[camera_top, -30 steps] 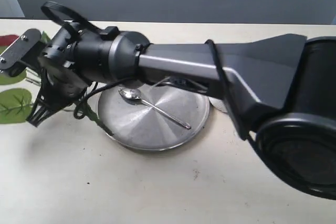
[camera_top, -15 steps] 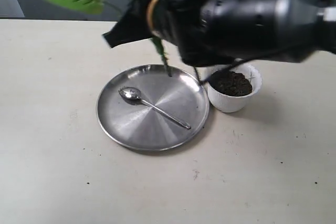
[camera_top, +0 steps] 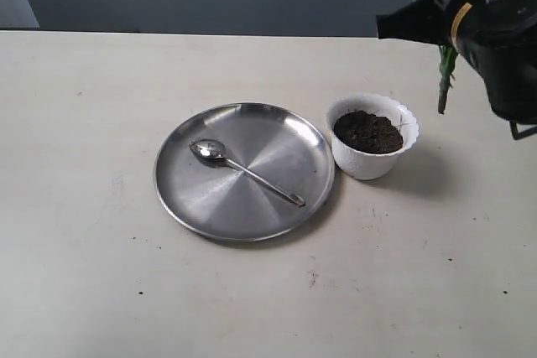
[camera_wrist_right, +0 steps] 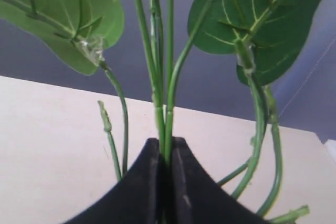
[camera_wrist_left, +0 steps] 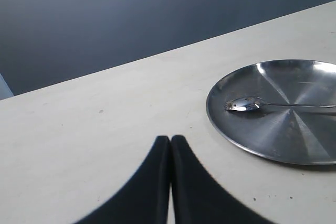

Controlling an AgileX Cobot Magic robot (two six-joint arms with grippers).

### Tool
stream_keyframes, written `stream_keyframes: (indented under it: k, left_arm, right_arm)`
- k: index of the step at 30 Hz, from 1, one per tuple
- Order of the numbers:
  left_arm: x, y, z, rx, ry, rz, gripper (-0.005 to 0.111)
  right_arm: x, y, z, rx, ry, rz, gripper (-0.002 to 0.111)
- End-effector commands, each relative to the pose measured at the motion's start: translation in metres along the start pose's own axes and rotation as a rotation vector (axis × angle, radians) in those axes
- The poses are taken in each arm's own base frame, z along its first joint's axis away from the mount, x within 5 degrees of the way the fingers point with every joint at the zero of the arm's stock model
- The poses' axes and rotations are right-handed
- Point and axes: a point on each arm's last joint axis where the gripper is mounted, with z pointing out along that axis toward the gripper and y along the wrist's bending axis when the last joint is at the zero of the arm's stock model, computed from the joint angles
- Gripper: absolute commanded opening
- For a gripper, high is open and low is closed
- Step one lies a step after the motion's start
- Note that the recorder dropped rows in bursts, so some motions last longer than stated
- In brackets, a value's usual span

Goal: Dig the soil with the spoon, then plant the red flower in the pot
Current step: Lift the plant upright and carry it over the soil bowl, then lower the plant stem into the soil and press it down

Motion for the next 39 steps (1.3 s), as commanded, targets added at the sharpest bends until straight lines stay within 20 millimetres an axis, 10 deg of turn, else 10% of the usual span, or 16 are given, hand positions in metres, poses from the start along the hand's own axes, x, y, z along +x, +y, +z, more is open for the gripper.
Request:
stream_keyframes:
  k: [1,16,21,26,39]
  left_arm:
    - [-0.002,0.0,0.0,0.005,-0.017,-0.01,0.0]
    - [-0.002,0.0,0.0,0.005,-0.017,-0.01,0.0]
    - [-0.002,0.0,0.0,0.005,-0.017,-0.01,0.0]
    - [-0.002,0.0,0.0,0.005,-0.017,-0.01,0.0]
    - [-0.002,0.0,0.0,0.005,-0.017,-0.01,0.0]
  right_arm:
    - [-0.026,0.005,0.004,-0.254,0.051,0.076,-0.001]
    - [-0.013,0.028,-0.035,-0.809,-0.088,0.034,-0.001]
    - [0.016,0.015,-0.037,-0.781,-0.347,0.051,-0.001]
    - [0.044,-0.015,-0.025,-0.401,-0.55,0.28,-0.001]
    - [0.069,0.011,0.015,-0.478,-0.58,-0.051,-0.001]
